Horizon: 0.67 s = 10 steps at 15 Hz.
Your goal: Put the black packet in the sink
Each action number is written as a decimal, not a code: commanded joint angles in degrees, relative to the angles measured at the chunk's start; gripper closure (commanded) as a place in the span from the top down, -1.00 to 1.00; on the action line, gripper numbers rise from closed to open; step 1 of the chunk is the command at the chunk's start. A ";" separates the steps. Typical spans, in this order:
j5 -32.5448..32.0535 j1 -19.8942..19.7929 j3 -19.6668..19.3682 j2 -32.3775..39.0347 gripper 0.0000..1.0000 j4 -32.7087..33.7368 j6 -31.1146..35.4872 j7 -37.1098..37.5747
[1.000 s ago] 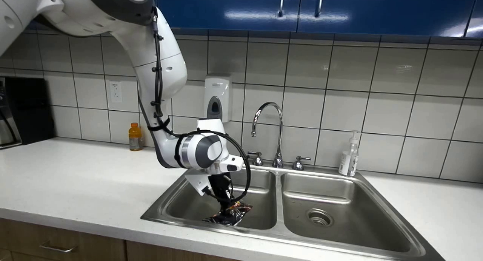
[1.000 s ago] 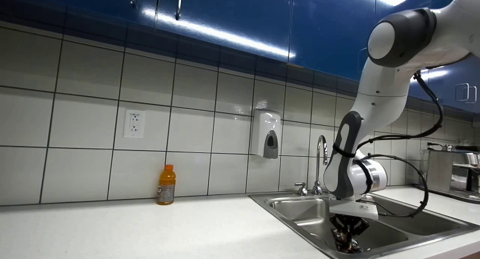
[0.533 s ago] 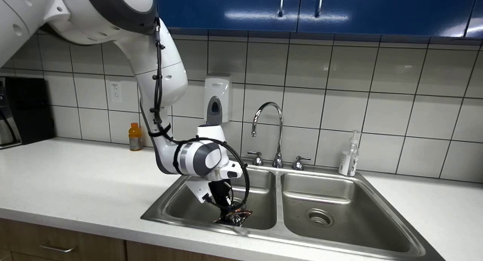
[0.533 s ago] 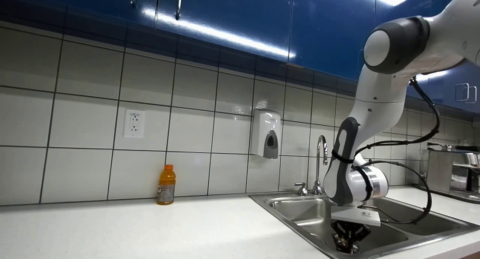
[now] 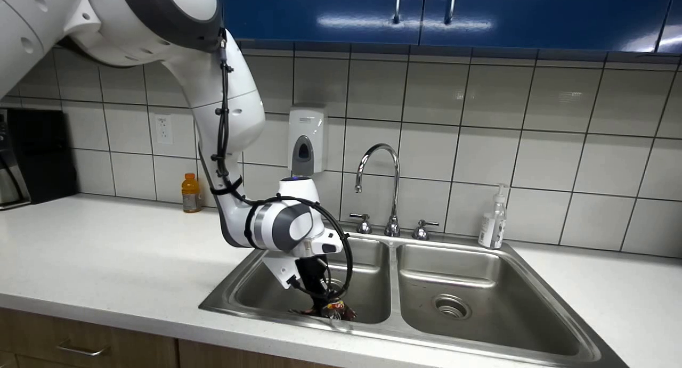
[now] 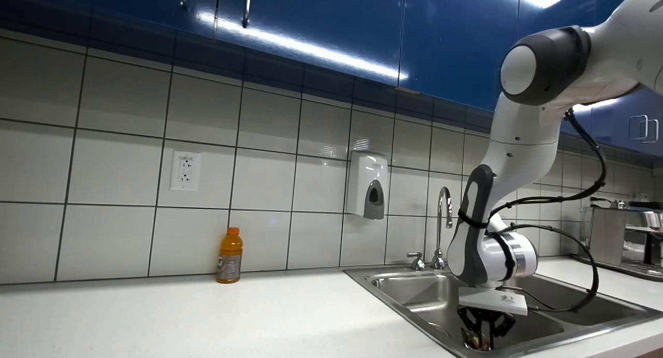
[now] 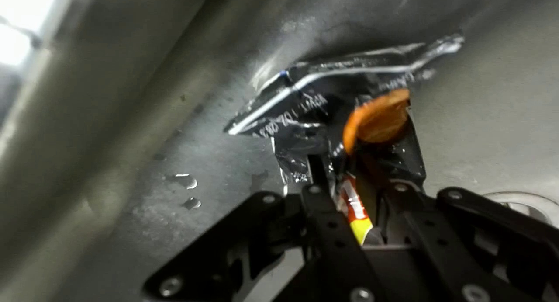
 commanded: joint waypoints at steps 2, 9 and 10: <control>1.60 2.86 -2.54 -3.07 0.30 -3.23 1.44 -1.72; -0.81 12.71 -10.63 -14.88 1.00 -13.43 4.86 -1.02; -1.19 14.62 -12.33 -17.09 1.00 -14.88 5.66 -0.84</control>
